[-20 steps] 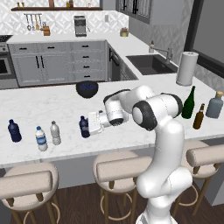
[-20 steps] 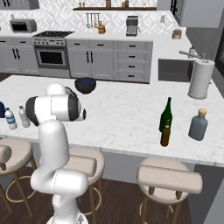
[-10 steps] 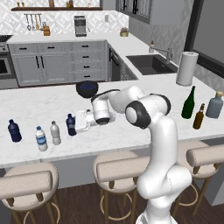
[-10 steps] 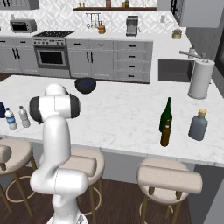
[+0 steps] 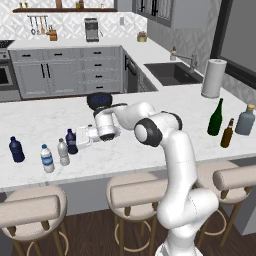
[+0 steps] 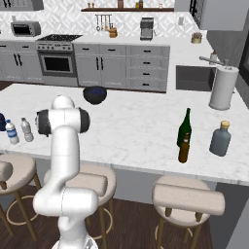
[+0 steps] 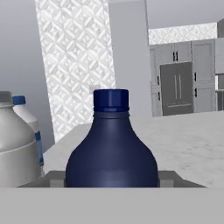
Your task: Move the plastic bottles in the middle to the plastics group, and the glass bottles in the middle to the glass group.
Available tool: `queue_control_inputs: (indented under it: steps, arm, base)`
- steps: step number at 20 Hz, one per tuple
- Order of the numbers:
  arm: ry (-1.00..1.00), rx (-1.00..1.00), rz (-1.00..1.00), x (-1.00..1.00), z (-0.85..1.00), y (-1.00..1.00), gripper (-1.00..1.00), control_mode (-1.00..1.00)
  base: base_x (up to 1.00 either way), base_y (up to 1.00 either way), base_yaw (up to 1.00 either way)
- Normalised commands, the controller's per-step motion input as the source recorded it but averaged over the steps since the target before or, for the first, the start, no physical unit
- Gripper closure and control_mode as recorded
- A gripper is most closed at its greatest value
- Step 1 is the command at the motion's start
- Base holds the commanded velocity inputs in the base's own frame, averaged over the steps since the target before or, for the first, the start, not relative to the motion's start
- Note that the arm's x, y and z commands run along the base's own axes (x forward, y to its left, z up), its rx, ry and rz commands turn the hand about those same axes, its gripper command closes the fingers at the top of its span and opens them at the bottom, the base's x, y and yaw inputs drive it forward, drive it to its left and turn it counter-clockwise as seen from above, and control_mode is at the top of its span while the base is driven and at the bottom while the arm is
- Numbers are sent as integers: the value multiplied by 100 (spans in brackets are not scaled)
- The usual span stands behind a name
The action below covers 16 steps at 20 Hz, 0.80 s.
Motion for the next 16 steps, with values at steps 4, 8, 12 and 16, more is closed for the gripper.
queue_control_inputs:
  steps: [4, 8, 12, 16]
  arm:
    - [8, 4, 7, 25, -13, 40, 100, -100]
    - [3, 3, 7, 32, -13, 27, 100, -100]
    - [0, 0, 9, 14, -24, 32, 100, -100]
    - [0, 0, 10, 0, -31, 18, 100, -100]
  base:
    - [0, 0, 0]
    - [0, 0, 0]
    - [0, 0, 0]
    - [0, 0, 0]
